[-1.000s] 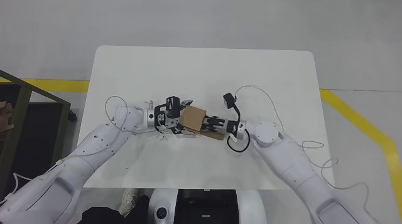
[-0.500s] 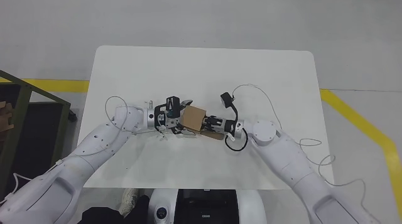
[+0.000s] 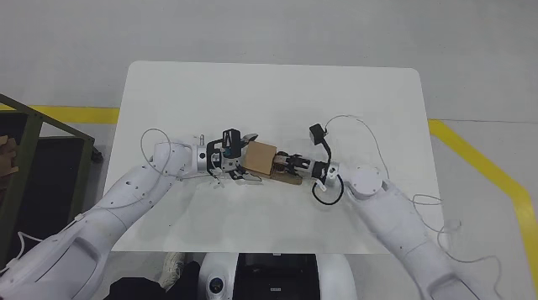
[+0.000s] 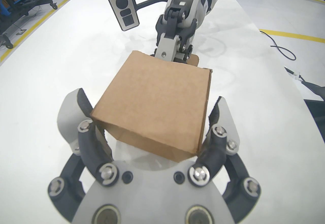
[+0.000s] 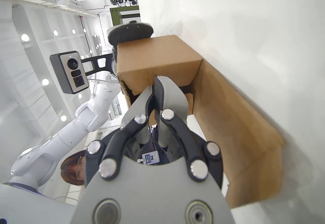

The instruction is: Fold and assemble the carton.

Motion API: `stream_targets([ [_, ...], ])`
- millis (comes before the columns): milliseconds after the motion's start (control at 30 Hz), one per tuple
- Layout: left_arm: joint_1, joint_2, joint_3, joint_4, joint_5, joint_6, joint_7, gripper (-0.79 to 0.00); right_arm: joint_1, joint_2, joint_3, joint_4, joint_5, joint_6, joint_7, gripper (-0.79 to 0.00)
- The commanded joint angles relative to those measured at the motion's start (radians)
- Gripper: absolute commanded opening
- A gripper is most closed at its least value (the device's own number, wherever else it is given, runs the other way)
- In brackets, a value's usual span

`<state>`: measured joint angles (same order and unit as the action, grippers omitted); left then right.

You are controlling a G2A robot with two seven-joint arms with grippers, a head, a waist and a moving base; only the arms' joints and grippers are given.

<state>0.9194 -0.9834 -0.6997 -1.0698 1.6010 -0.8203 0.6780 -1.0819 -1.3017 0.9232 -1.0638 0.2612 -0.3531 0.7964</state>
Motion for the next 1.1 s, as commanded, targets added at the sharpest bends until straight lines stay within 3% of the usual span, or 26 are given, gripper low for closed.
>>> stream_targets([
  [0,0.000,0.000,0.000,0.000,0.000,0.000,0.000,0.000,-0.027,0.013,0.033,-0.037,-0.019,0.010,-0.009,-0.785],
  [300,0.000,0.000,0.000,0.000,0.000,0.000,0.000,0.000,-0.175,0.080,0.171,-0.301,-0.240,0.144,-0.040,-0.785],
  [367,0.000,0.000,0.000,0.000,0.000,0.000,0.000,0.000,-0.221,0.094,0.207,-0.378,-0.304,0.179,-0.059,-0.653],
  [433,0.000,0.000,0.000,0.000,0.000,0.000,0.000,0.000,-0.271,0.107,0.242,-0.454,-0.356,0.214,-0.075,-0.779],
  [467,0.000,0.000,0.000,0.000,0.000,0.000,0.000,0.000,-0.293,0.113,0.256,-0.488,-0.397,0.240,-0.083,-0.785],
  [533,0.000,0.000,0.000,0.000,0.000,0.000,0.000,0.000,-0.335,0.121,0.275,-0.549,-0.438,0.279,-0.092,-0.733],
  [600,0.000,0.000,0.000,0.000,0.000,0.000,0.000,0.000,-0.363,0.127,0.288,-0.593,-0.487,0.318,-0.101,-0.613],
  [800,0.000,0.000,0.000,0.000,0.000,0.000,0.000,0.000,-0.378,0.131,0.285,-0.602,-0.499,0.350,-0.099,-0.591],
  [1067,0.000,0.000,0.000,0.000,0.000,0.000,0.000,0.000,-0.326,0.124,0.243,-0.533,-0.488,0.359,-0.091,-0.628],
])
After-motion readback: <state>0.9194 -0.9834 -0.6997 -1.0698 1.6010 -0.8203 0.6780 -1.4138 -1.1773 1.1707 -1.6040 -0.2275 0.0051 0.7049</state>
